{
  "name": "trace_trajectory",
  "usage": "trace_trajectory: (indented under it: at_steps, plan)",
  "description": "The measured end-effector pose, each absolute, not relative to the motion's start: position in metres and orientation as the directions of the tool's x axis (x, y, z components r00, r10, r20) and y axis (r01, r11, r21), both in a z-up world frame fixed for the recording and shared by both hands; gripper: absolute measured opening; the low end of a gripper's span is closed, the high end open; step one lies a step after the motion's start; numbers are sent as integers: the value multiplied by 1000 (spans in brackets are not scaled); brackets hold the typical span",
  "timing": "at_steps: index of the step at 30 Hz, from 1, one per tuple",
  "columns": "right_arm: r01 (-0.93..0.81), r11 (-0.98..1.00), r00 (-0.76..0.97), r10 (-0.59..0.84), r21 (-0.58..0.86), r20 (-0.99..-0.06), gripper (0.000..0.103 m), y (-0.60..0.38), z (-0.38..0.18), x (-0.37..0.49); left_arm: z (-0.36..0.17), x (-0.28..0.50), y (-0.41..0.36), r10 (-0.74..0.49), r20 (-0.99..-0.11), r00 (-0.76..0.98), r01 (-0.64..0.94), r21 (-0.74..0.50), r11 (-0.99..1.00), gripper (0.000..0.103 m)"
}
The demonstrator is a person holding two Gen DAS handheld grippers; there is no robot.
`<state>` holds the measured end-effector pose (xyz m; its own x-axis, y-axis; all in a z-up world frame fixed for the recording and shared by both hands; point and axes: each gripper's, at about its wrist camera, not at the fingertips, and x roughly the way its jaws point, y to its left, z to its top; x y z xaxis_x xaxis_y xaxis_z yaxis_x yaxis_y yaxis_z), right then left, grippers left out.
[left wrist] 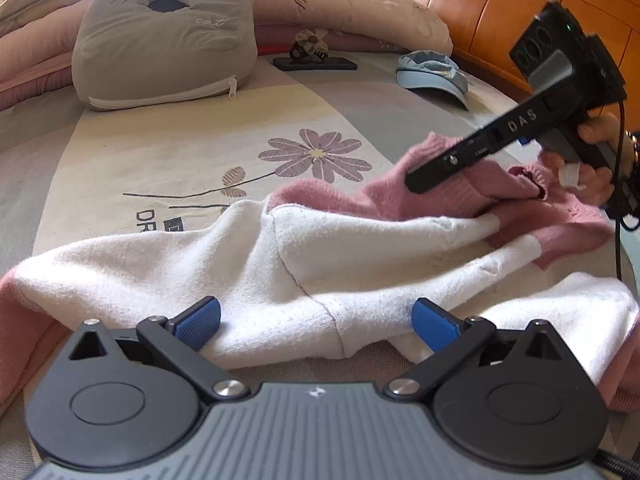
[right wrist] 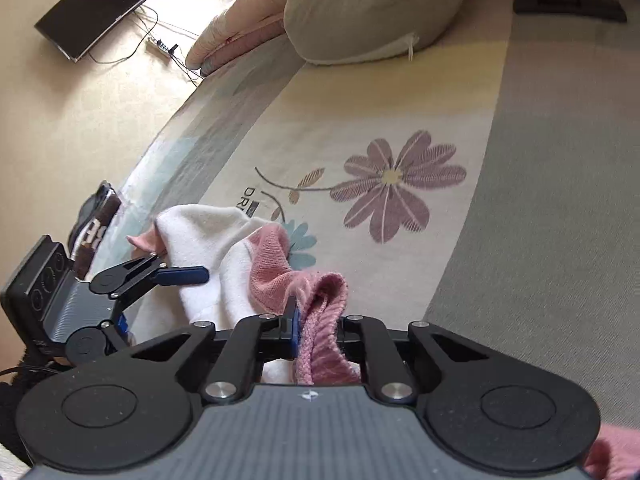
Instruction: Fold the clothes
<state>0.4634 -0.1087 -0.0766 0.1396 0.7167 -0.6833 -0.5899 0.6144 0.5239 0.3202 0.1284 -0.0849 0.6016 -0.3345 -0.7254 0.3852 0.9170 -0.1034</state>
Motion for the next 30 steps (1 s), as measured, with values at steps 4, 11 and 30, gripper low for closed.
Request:
trace_trajectory:
  at_steps: [4,11,30]
  plan:
    - [-659,684,266,601,313,-753,14,-86,-57,479,-74,319,130,-324,-714,620,384,-83,920,102]
    - [-662,742,390,459,103,-798,12,-50,-55,516,-66,321,138,-313,-692,650,355,-88,931,101]
    - [-494,858,506,414,139,-757,60,-180,-31,506,-42,313,110,-309,-710,632,363,-81,928,102]
